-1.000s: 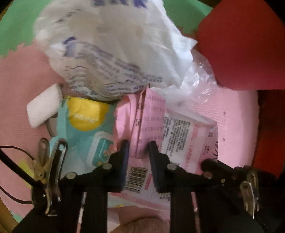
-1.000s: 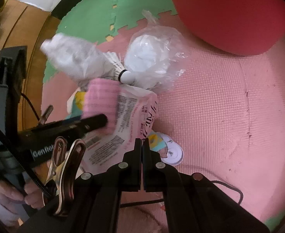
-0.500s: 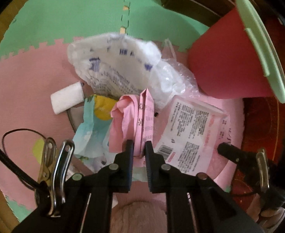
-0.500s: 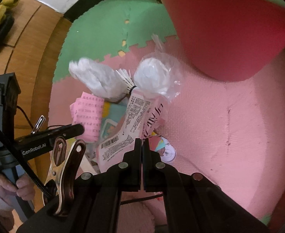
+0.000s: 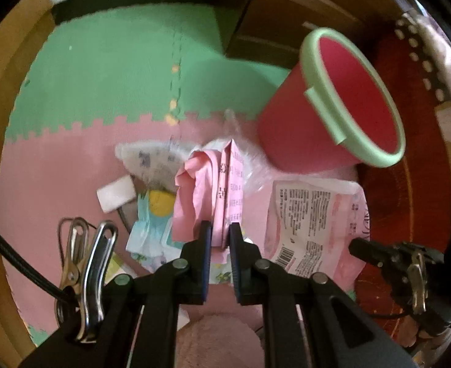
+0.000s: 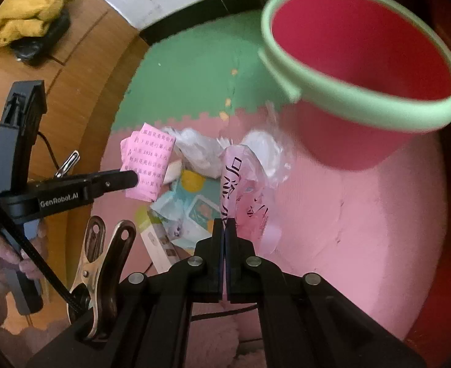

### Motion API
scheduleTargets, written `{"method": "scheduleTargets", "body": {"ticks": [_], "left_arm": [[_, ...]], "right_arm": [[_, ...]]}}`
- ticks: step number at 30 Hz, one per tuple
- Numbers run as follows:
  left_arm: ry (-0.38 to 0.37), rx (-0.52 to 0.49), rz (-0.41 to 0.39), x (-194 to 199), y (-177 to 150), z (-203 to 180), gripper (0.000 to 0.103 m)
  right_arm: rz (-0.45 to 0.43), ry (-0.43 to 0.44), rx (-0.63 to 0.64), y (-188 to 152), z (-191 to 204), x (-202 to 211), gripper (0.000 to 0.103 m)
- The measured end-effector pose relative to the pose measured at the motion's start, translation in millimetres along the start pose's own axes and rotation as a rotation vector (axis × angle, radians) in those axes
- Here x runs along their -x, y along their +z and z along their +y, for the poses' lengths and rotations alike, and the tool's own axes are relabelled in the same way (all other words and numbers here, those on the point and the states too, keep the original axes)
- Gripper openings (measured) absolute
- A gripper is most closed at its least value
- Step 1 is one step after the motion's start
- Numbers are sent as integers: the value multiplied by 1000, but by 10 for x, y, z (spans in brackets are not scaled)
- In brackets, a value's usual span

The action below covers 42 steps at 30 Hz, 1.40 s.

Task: Collect trash
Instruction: 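Carry both pink wrappers in the two tools over the red bucket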

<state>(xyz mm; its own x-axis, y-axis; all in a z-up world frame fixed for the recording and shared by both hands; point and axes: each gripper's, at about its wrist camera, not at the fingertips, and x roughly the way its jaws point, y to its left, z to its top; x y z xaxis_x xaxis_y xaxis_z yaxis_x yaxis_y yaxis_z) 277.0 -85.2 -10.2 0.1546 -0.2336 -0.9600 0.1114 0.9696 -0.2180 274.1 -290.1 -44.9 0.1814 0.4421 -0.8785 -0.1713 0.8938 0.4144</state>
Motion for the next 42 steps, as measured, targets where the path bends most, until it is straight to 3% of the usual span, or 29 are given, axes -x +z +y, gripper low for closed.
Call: {"method": "scheduleTargets", "body": {"ticks": [8,15,23,28,42], "left_arm": [[-44,-56,-98,448,210,-349,12],[-108,-135,-165,677,492,-781,12],[-177,-175,-172,560,794,-1231,12],[-168,-213,-154,300,967,-1456,12],[-127,-260,-108,-211,1199,-1618,16]], "right_arm": [[-107,-15,53,32,93,604,1],[-239,-13,24,29,87,1153,1],[-329,-46,-18,51,11,1541,1],[-364,-75,-24,92,0,1668,1],[-416,-132,-107,186,-248,1646,1]]}}
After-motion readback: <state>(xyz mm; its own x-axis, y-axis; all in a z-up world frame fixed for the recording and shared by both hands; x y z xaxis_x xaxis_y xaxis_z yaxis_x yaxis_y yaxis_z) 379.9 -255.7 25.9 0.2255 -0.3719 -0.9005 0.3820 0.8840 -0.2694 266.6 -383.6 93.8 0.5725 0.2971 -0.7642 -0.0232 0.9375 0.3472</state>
